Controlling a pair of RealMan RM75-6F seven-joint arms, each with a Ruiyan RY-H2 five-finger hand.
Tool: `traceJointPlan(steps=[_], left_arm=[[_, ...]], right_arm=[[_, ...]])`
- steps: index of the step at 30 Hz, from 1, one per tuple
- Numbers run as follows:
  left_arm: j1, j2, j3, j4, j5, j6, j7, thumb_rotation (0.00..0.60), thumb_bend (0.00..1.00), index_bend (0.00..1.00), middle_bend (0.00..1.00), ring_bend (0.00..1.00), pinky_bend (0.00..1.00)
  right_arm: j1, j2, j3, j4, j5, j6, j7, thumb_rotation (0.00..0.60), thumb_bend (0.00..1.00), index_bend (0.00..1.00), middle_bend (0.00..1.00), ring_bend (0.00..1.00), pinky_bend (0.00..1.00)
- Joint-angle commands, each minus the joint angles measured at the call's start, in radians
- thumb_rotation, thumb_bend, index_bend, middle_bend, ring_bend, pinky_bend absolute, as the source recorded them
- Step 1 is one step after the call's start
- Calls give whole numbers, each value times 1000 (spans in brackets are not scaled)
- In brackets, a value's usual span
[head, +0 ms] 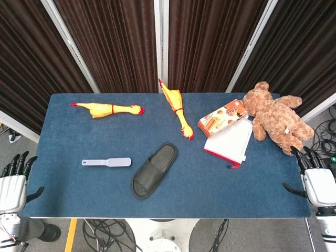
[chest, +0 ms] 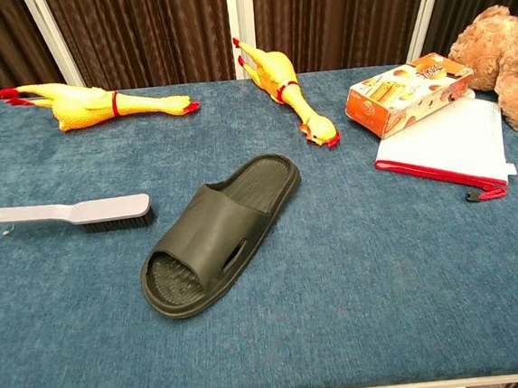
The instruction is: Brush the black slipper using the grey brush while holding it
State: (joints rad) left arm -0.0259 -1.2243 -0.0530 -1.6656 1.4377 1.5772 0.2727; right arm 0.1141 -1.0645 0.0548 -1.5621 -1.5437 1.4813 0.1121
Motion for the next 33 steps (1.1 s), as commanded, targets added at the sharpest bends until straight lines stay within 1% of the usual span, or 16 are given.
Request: traceJointPlan(steps=[1,5,9,11,13,16,19,22,25,30,33], left_arm=[[0,-1,1,-1,1,-2,2,600,187,229,177,91,200],[-3,-3,2,-7,4,-8,13,600,186,229,177,91,200],[-32,2,-13,-11,3,-42,23,600,187,229,177,91,200],[-66,13,-25,-18,3,-86,32,600,187,229,177,91,200],[-109,22,-42,-24,4,-143,11,600,186,229,177,91,200],[-193,36,-65,-15,-31,-286,-28,600,186,229,177,91,201],[-287,42,-76,-5,-105,-465,-3,600,186,230,183,91,207],[-358,12,-91,21,-199,-592,20,600,186,244,208,122,215],[-420,-36,-109,78,-297,-678,45,600,186,251,221,141,222],[-490,-114,-122,167,-431,-745,93,600,186,271,240,151,230],[-515,-146,-119,194,-481,-754,114,600,186,336,324,240,269]], right_arm=[[0,-1,0,2,-3,0,1,600,0,19,182,31,91],[-2,0,2,5,-5,7,3,600,0,19,182,31,91],[0,6,9,4,-5,13,-1,600,0,19,182,31,91],[4,13,15,2,-8,16,-8,600,0,19,182,31,91],[9,19,22,-2,-10,18,-13,600,0,19,182,31,91],[17,35,33,-12,-7,17,-27,600,0,19,182,31,91],[23,48,41,-23,-8,17,-41,600,0,19,182,31,91],[25,48,43,-25,-6,13,-39,600,0,19,183,31,91],[29,46,42,-20,5,-1,-35,600,0,19,183,31,90],[30,37,43,-7,8,-2,-22,600,0,22,184,31,90],[28,32,41,3,11,-3,-15,600,0,26,186,31,91]])
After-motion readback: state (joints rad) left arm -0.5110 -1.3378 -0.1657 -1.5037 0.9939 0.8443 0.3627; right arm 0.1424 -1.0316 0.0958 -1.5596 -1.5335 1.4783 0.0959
